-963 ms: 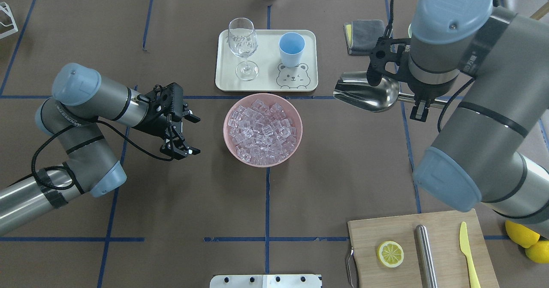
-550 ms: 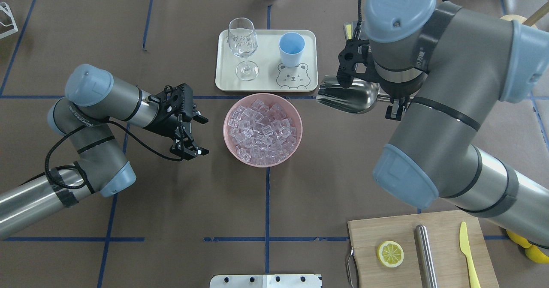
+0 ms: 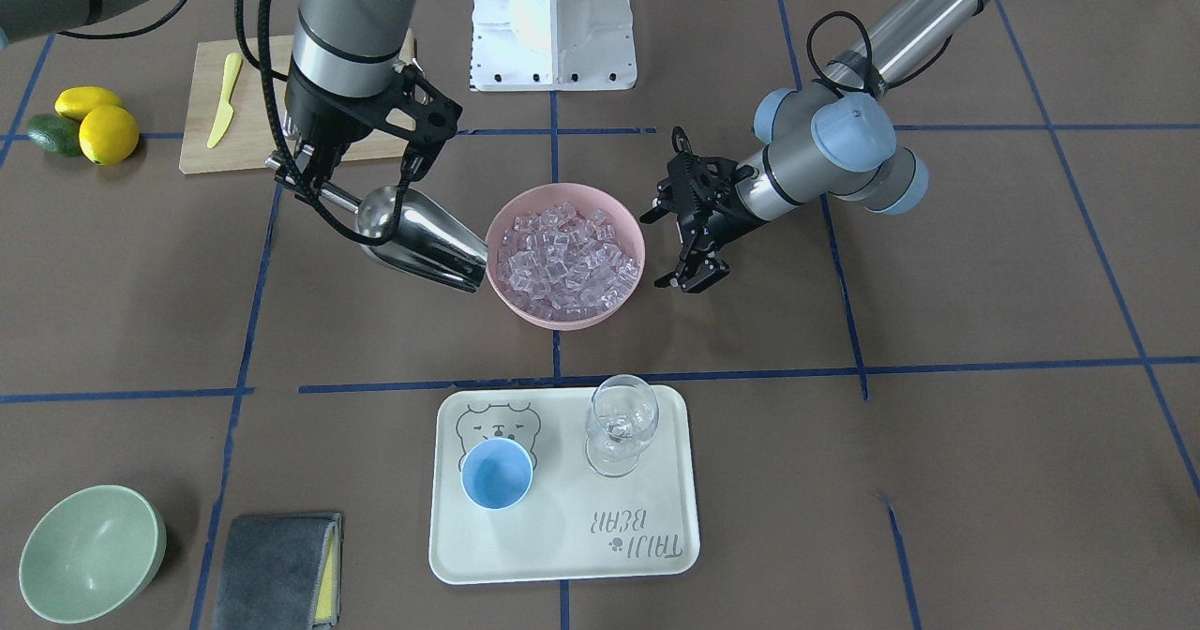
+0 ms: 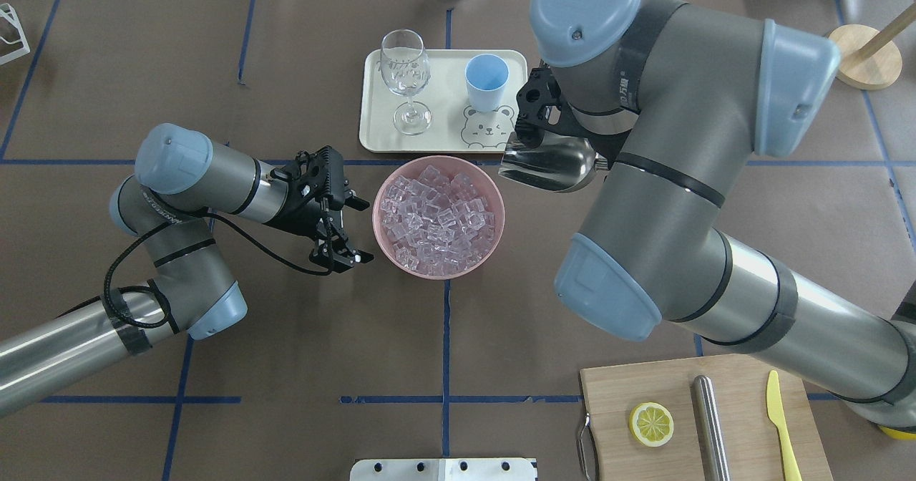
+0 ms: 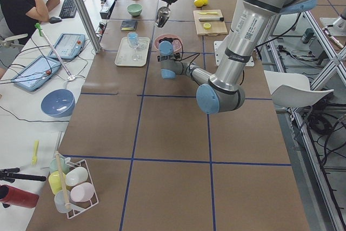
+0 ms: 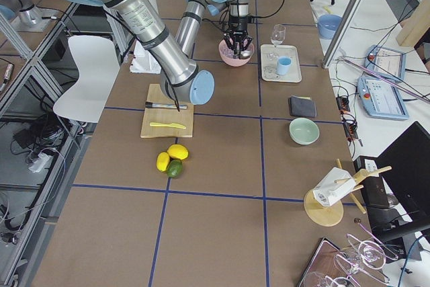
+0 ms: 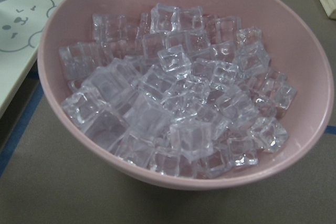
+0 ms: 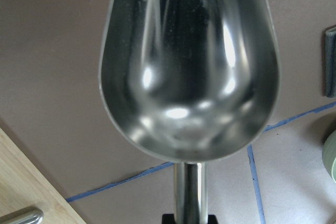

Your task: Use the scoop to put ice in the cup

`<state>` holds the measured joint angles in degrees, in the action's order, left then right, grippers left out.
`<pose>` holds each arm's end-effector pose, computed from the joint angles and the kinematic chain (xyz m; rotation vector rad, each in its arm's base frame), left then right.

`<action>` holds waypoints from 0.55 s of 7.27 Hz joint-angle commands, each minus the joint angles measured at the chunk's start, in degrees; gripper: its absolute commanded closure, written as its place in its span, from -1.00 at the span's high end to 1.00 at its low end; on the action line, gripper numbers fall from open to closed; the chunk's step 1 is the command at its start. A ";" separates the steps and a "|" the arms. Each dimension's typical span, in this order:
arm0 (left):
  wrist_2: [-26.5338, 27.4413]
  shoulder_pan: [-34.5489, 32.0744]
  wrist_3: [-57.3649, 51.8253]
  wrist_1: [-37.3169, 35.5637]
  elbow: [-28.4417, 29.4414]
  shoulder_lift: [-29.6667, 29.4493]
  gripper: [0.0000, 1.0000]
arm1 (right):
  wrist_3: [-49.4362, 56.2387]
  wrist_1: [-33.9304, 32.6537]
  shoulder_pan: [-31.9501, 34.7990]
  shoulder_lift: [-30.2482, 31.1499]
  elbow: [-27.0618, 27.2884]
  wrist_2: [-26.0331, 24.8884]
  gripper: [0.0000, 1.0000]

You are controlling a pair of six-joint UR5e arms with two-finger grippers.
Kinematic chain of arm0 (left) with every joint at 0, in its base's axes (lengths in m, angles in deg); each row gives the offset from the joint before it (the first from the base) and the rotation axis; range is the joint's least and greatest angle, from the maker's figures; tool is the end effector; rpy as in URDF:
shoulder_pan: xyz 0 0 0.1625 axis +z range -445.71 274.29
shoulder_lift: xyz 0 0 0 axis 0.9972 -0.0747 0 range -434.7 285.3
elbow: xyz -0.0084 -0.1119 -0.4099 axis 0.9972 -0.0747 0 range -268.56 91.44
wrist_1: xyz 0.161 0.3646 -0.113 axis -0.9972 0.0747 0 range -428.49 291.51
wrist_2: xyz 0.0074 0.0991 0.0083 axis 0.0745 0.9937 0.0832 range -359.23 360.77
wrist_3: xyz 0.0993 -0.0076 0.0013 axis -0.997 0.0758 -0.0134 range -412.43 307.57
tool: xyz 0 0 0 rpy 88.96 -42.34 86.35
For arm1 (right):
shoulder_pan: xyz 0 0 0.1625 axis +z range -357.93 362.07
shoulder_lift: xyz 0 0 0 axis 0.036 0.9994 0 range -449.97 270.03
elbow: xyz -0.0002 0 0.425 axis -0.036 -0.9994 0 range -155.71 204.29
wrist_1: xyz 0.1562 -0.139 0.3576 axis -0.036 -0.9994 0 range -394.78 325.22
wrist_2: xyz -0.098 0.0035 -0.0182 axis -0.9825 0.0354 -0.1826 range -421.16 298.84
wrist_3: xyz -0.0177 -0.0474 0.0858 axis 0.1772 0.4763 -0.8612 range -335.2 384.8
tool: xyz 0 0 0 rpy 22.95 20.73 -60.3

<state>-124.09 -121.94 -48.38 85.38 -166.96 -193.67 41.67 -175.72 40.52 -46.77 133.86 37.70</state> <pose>0.5004 -0.4612 0.3311 1.0160 1.1696 1.1276 -0.3881 -0.4589 0.1624 0.2242 -0.2413 -1.2048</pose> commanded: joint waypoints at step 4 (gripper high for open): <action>0.15 0.10 1.58 0.37 1.22 -1.26 1.00 | -0.09 -8.46 -3.30 -9.16 -8.64 -2.78 -1.00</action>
<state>-123.94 -121.84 -46.91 85.76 -165.98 -194.77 41.63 -181.66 37.78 -52.39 129.37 35.91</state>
